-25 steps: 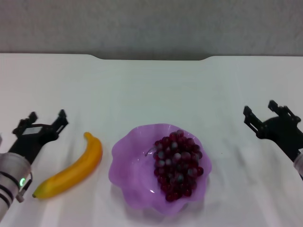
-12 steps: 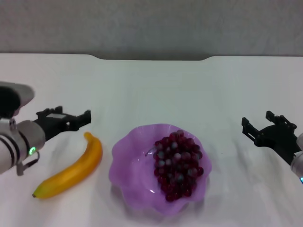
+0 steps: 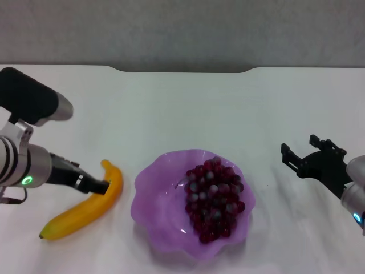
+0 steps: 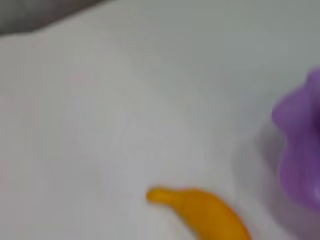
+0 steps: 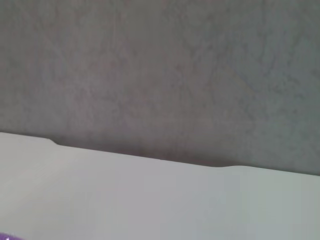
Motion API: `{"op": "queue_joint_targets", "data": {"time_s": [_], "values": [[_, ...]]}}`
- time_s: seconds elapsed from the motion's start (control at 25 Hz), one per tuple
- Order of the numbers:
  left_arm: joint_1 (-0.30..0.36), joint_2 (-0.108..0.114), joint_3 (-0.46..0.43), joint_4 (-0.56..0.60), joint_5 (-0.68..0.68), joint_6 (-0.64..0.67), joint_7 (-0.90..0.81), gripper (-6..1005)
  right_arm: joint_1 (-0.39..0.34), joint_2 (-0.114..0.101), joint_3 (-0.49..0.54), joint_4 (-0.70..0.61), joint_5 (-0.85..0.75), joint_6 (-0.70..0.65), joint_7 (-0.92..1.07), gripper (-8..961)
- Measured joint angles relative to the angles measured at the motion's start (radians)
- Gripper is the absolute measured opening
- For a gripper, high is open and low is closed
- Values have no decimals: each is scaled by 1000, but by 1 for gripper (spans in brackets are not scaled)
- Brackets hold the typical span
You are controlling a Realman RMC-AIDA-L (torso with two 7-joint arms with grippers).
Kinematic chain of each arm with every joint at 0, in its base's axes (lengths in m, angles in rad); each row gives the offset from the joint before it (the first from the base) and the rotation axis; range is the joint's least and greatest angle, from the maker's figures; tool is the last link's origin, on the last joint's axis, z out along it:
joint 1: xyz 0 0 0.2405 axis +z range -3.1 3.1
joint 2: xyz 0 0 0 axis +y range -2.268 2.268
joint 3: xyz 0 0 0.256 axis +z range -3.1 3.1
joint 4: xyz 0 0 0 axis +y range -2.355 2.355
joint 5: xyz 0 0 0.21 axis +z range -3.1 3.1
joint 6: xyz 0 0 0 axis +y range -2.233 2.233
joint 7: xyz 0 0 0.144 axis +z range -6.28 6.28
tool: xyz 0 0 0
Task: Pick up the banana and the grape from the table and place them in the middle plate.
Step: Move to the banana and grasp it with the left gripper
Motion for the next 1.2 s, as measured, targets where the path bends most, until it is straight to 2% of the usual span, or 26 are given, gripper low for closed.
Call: {"op": "queue_joint_targets", "data": {"time_s": [0.12,0.24,0.52,0.92,1.2], "values": [[-40,-5,15,14,92,-61,-20,854,0,0,-11,9,0,1,0,767],[-71,-8,71,47,161,-77,-69,854,1,1,-15,16,0,1,1,767],[-110,-10,210,92,192,-69,-138,853,0,1,-16,19,0,-1,1,766],[-170,-12,225,215,149,11,-123,852,-2,1,-25,33,0,-10,1,766],[-192,-8,204,279,148,70,-104,852,-5,1,-30,43,0,-10,1,766]]}}
